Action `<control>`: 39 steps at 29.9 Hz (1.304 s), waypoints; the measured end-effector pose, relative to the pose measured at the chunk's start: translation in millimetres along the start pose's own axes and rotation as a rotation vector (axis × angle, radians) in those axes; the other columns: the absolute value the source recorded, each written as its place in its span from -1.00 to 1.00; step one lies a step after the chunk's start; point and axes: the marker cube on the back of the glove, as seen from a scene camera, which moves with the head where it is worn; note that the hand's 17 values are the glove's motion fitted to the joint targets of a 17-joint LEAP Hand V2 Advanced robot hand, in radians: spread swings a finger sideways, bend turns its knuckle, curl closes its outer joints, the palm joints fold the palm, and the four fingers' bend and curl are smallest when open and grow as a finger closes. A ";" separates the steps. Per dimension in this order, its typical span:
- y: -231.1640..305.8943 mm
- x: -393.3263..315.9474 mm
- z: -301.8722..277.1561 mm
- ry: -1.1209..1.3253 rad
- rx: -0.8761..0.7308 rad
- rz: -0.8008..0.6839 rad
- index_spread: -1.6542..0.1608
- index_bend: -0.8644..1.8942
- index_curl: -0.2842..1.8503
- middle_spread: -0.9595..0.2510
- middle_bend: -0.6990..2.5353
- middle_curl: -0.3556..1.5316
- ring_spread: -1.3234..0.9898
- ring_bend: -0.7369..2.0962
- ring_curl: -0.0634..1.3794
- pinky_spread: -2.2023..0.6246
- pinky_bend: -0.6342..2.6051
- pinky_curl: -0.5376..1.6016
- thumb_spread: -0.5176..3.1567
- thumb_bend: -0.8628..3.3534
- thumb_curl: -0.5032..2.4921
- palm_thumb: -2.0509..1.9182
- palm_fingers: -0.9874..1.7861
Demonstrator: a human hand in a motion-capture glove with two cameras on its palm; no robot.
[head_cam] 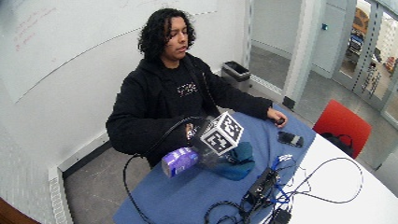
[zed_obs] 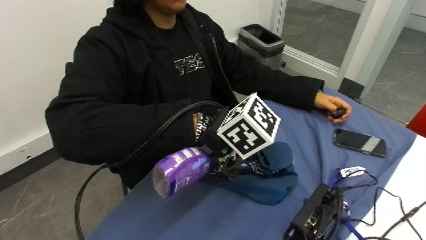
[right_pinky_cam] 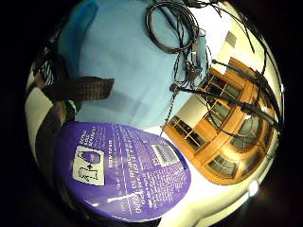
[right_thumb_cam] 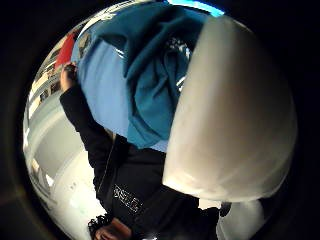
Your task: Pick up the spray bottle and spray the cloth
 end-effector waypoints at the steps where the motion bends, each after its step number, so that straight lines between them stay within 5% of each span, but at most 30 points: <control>1: -6.2 -3.9 -2.5 -0.004 0.002 0.008 0.54 -0.23 -0.19 0.34 -0.21 -0.04 -0.03 -0.08 -0.24 0.37 -0.34 -0.10 -0.57 -0.61 -0.17 0.55 0.65; 12: -4.7 -7.3 18.3 0.025 -0.046 -0.017 0.54 -0.23 -0.18 0.34 -0.21 -0.04 -0.03 -0.08 -0.24 0.37 -0.34 -0.10 -0.57 -0.61 -0.16 0.55 0.65; 18: -13.2 -31.2 -34.0 -0.087 0.112 -0.055 0.54 -0.24 -0.18 0.34 -0.21 -0.04 -0.03 -0.09 -0.24 0.37 -0.34 -0.10 -0.57 -0.61 -0.16 0.55 0.65; 29: 9.1 -103.6 -114.2 -0.518 0.422 -0.441 0.54 -0.24 -0.18 0.34 -0.21 -0.04 -0.03 -0.09 -0.24 0.38 -0.34 -0.10 -0.56 -0.61 -0.16 0.55 0.65; 39: -30.7 -205.2 -144.1 -0.998 0.793 -0.784 0.54 -0.23 -0.17 0.34 -0.22 -0.04 -0.03 -0.08 -0.24 0.38 -0.34 -0.10 -0.57 -0.61 -0.16 0.55 0.66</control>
